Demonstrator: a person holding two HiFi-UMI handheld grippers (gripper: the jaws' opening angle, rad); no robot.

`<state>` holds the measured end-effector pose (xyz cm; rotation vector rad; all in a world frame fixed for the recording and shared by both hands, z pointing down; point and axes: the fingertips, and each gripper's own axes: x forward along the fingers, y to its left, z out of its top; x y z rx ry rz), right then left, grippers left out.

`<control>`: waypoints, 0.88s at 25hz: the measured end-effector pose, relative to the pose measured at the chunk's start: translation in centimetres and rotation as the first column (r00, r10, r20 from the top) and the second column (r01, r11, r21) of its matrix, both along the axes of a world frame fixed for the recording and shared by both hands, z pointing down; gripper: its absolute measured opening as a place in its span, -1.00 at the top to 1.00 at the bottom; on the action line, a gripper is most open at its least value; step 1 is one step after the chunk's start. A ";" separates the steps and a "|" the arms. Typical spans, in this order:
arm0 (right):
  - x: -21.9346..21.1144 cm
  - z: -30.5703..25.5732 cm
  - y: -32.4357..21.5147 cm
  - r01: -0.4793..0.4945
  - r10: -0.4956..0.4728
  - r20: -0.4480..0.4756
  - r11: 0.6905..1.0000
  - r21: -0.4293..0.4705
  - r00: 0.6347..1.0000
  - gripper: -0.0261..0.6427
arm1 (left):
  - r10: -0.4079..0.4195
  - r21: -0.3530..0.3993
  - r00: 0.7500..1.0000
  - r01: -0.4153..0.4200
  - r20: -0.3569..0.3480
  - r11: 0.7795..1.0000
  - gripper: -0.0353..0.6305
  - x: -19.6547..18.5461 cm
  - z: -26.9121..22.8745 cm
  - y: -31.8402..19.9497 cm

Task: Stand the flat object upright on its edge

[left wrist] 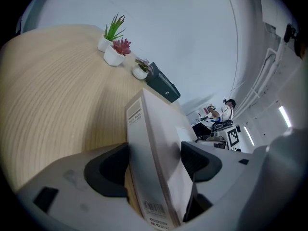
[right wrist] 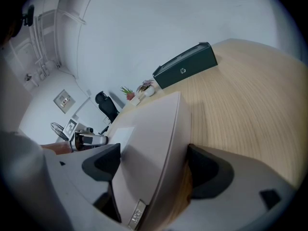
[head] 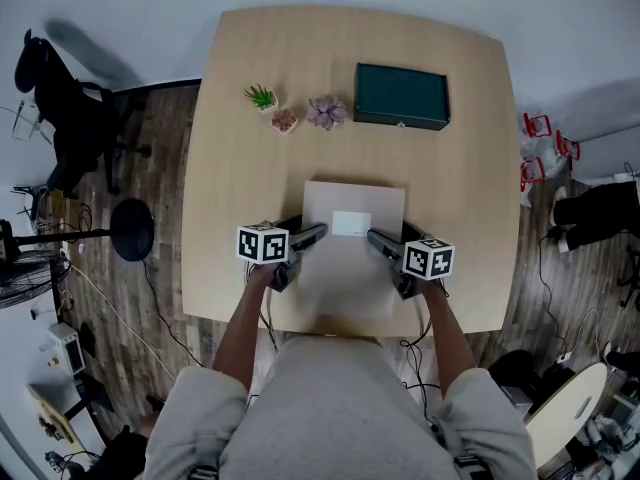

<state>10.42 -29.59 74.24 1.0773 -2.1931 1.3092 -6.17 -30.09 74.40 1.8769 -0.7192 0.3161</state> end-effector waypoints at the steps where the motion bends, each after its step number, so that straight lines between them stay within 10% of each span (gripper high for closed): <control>1: 0.0 0.0 0.0 0.000 0.000 -0.001 1.000 -0.001 1.000 -0.37 | 0.001 0.001 1.000 -0.001 0.000 1.000 -0.06 0.1 0.0 0.0; 22: -0.1 -0.3 -0.2 0.002 -0.003 -0.034 1.000 -0.017 0.999 -0.36 | -0.003 0.016 0.999 0.002 0.040 1.000 -0.06 0.1 -0.6 0.1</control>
